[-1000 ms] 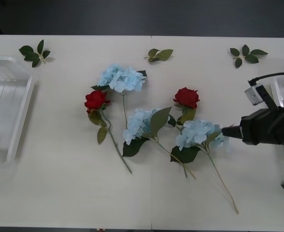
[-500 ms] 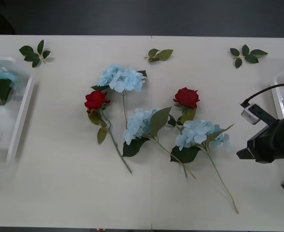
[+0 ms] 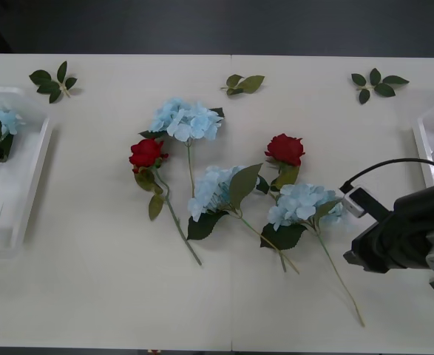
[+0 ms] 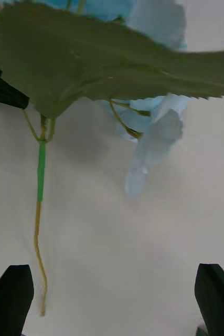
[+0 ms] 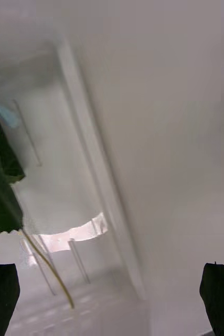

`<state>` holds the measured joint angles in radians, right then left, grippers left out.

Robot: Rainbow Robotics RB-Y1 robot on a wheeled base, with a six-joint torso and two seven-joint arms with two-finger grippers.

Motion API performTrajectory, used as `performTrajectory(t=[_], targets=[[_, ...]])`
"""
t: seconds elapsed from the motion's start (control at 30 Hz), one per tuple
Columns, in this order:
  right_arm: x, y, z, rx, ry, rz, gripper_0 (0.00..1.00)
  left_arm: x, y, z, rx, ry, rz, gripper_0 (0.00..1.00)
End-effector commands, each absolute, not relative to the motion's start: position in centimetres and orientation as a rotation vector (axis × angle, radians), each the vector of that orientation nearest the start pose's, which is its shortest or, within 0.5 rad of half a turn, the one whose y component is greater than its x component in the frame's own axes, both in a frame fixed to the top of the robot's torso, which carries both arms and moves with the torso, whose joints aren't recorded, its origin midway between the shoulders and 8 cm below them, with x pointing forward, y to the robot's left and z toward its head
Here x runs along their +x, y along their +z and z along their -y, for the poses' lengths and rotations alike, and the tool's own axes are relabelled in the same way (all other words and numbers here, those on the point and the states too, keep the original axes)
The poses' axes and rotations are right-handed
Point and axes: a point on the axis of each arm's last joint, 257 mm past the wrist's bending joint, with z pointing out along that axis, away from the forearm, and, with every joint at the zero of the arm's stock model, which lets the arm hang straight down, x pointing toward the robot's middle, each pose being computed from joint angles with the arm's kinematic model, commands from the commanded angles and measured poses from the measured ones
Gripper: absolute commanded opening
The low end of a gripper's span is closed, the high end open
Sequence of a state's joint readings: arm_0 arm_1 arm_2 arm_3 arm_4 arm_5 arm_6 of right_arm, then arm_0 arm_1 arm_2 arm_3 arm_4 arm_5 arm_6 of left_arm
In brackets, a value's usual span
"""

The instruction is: Put the red flowers into the right box and the blue flowers into the left box

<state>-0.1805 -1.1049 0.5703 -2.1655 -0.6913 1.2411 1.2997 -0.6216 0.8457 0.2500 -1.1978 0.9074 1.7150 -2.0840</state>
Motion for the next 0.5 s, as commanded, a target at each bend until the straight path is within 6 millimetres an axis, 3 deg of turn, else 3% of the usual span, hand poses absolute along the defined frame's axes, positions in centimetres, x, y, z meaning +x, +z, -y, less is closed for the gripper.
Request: performTrajectory(t=[0.03, 0.33, 0.5], targets=[[36.7, -30.9, 26.3, -0.781, -0.107, -2.590, 0.90, 47.7, -17.8, -39.8, 0.397, -0.229, -2.728, 1.00], [37.5, -33.2, 24.9, -0.763, -0.092, -2.579, 0.89, 46.2, -20.5, -29.7, 0.318, -0.227, -2.708, 1.00], [38.0, -34.2, 24.2, -0.768, -0.099, -2.577, 0.89, 45.5, -22.1, -25.4, 0.271, -0.243, -2.692, 1.00]])
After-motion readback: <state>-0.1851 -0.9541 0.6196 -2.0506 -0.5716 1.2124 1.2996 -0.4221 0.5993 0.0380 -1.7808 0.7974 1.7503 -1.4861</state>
